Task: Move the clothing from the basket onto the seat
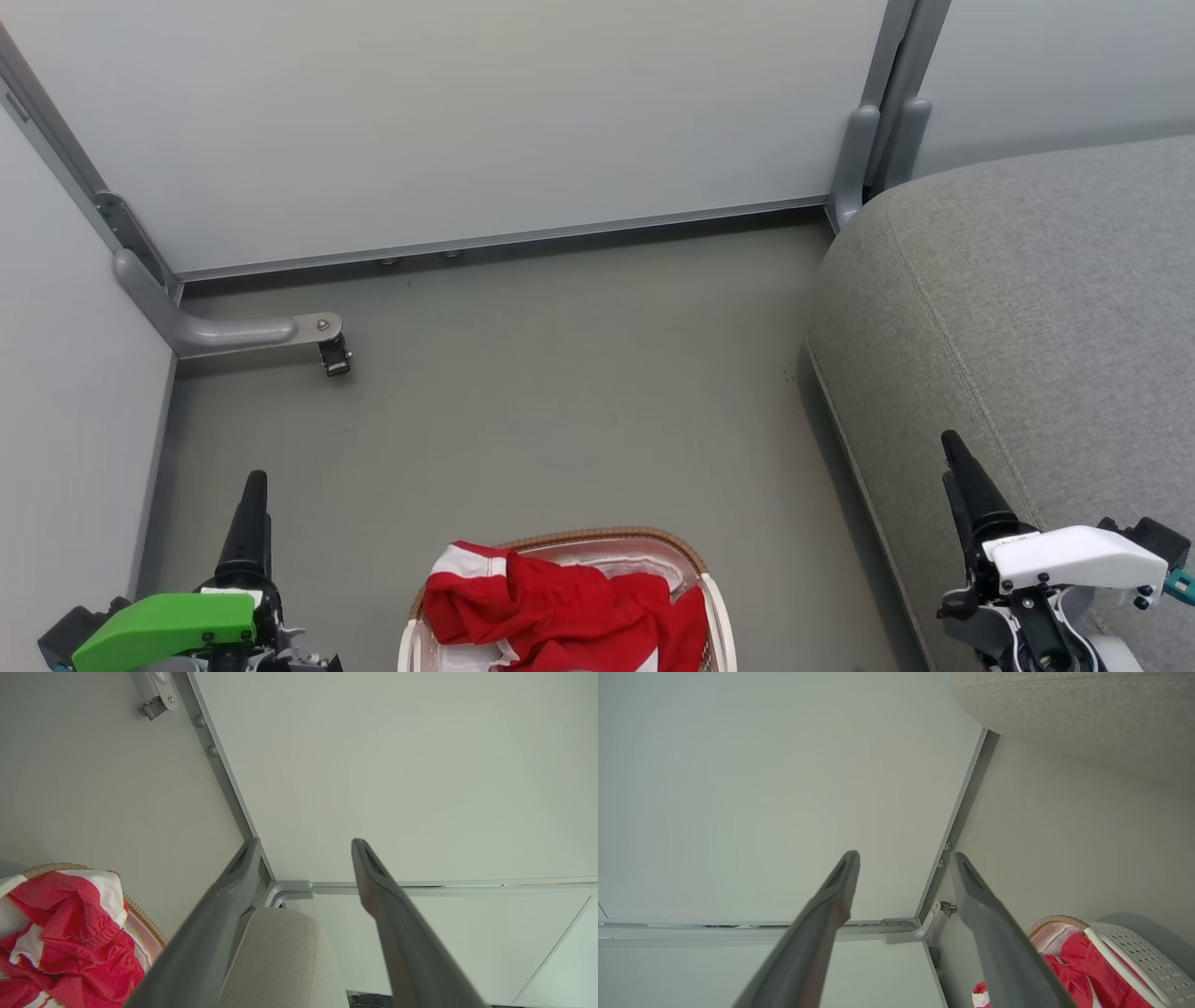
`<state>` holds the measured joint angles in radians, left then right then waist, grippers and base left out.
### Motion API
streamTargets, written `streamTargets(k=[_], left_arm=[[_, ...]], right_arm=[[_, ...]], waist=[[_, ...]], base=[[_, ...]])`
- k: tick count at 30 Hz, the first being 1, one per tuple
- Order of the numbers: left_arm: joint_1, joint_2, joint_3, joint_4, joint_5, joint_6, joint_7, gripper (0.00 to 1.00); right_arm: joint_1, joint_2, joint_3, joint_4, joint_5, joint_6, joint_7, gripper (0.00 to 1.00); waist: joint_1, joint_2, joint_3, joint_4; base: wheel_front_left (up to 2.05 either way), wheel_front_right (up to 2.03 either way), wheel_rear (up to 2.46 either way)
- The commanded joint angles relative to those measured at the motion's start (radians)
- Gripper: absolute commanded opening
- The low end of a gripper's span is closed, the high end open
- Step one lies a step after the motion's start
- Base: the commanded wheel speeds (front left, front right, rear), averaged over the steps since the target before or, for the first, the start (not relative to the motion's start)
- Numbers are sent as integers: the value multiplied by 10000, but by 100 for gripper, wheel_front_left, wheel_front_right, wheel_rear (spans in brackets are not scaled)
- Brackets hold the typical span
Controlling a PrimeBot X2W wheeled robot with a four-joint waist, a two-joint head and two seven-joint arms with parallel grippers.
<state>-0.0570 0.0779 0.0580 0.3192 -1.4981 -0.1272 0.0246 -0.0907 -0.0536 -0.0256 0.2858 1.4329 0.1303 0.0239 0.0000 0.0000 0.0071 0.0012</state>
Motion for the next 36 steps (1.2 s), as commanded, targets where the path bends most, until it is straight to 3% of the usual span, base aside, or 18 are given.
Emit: streamTargets(k=[1, 19, 36], left_arm=[[-298, 153, -48, -108, 368, -12, -108, 100], [-362, 409, -317, 172, 3807, -20, -794, 100], [-331, 638, -699, 333, 6003, -28, -1338, 100]], right_arm=[[-279, -110, 76, -180, -418, 1, -129, 100], [-421, -43, 448, -91, -3682, 2, -814, 100], [-544, -9, 823, 103, -6301, 3, -1353, 100]], waist=[[0, 0, 0, 4], [0, 0, 27, 7], [0, 0, 59, 2]], base=[[0, 0, 0], [0, 0, 0], [0, 0, 0]])
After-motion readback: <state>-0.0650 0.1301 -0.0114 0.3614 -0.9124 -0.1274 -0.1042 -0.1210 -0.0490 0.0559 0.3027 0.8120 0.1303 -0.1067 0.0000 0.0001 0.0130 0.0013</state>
